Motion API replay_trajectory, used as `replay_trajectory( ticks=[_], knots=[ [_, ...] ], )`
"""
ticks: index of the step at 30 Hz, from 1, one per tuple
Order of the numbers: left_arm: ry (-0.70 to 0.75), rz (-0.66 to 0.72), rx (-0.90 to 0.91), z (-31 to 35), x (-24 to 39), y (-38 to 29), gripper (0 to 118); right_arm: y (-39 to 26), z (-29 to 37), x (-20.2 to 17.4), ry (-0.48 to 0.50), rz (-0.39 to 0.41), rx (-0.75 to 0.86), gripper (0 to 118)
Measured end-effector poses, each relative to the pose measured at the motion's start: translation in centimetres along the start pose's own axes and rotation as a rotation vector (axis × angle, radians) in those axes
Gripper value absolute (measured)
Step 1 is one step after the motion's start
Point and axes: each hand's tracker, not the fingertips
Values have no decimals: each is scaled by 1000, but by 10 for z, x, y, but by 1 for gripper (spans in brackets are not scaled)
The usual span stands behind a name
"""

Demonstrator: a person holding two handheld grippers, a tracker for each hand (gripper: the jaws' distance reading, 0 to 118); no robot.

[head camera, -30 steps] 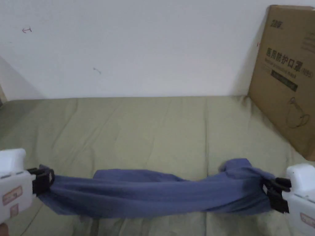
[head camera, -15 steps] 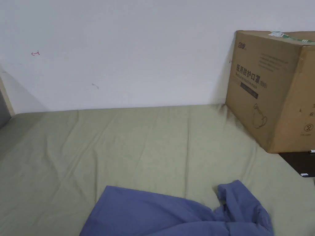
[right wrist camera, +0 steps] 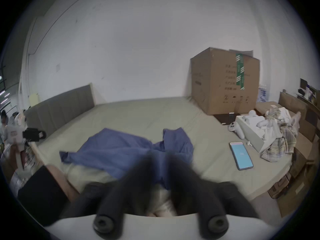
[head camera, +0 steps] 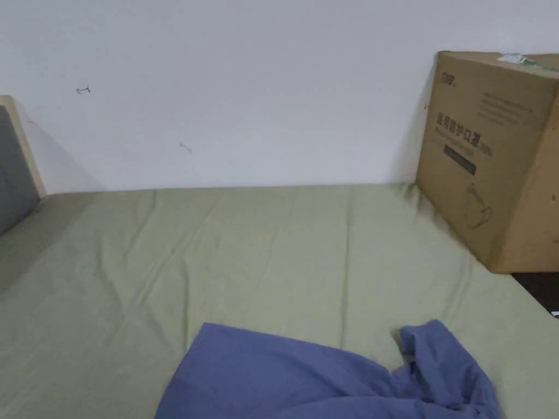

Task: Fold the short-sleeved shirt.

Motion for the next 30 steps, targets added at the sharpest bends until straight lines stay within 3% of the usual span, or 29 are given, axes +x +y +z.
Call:
replay_trajectory(
  ticks=[1,2,6,10,11,14,15,20,23,25,28,30],
  knots=[
    [-21,12,10,0,-1,4,0,1,-3,-2,16,-34,-47,0],
    [-113,39,-41,-6,0,9,0,2,-12,-2,93,-58,-88,0],
    [-133,-118,-87,-58,15,35,0,1,-39,-6,84,6,-165,0],
    [-169,-178,-166,-188,23,79,4,-3,-64,-4,92,24,-198,0],
    [-175,-199,-212,-225,24,87,26,-5,-71,-4,98,22,-216,0],
    [-108,-187,-365,-338,18,93,108,-13,-93,0,70,81,-268,0],
    [-91,-167,-421,-369,16,89,113,-14,-99,2,56,98,-284,0],
    [-30,-210,-500,-458,19,65,110,-20,-116,19,62,42,-329,0],
    [13,-260,-662,-468,20,30,103,-24,-124,23,47,68,-351,0],
    [23,-310,-452,-444,27,21,102,-24,-125,23,45,77,-351,0],
    [23,-327,-447,-434,38,20,69,-31,-126,30,55,59,-359,0],
    [14,-343,-434,-422,39,24,16,-32,-126,30,56,55,-361,0]
  ],
)
